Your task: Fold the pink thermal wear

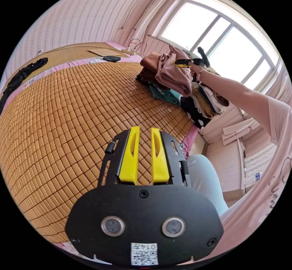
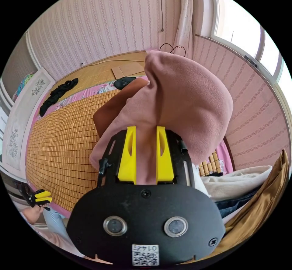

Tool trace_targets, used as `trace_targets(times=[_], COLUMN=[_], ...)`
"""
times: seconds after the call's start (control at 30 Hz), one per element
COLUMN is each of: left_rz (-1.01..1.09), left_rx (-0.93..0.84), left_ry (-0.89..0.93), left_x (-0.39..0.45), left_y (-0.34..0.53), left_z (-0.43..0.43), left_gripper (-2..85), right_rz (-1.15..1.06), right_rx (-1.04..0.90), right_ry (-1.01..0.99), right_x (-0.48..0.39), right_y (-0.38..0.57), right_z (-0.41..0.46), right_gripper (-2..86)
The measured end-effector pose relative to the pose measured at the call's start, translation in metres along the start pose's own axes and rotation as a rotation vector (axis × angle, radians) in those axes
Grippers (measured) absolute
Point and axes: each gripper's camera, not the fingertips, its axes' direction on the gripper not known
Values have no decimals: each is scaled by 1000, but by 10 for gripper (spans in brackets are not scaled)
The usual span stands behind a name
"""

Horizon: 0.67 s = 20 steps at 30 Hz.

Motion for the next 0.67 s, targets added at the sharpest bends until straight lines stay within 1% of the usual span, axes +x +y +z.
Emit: trace_targets(times=[0.07, 0.1, 0.2, 0.27, 0.33, 0.4, 0.47, 0.53, 0.57, 0.6, 0.63, 0.67], left_rz=[14, 21, 78, 113, 152, 181, 221, 279, 292, 317, 343, 357], left_rx=[11, 24, 60, 66, 69, 66, 73, 82, 81, 82, 87, 86], left_ry=[-19, -31, -16, 5, 38, 64, 85, 105, 110, 127, 144, 150], left_x=[13, 23, 55, 73, 94, 111, 130, 157, 164, 177, 190, 197], left_y=[15, 20, 20, 15, 5, -5, -18, -41, -48, -63, -80, -88], left_z=[-8, -11, -13, -8, 2, 10, 19, 33, 37, 45, 52, 55], left_gripper=[68, 71, 77, 79, 79, 80, 81, 82, 83, 85, 88, 88], right_rz=[-41, -104, -229, -248, -229, -229, -212, -206, -205, -208, -203, -208], right_rx=[9, 29, 115, 135, 145, 126, 66, -52, -72, -80, -38, -13], right_ry=[-47, -72, -62, -3, 147, 235, 268, 263, 274, 328, 400, 410], right_x=[-10, -22, -49, -53, -45, -35, -24, -15, -13, -9, -5, -4], right_y=[18, 36, 103, 146, 193, 218, 231, 237, 238, 243, 254, 260], right_z=[-15, -30, -80, -108, -140, -154, -156, -138, -132, -120, -117, -118], right_gripper=[129, 132, 136, 137, 137, 135, 140, 145, 136, 120, 88, 73])
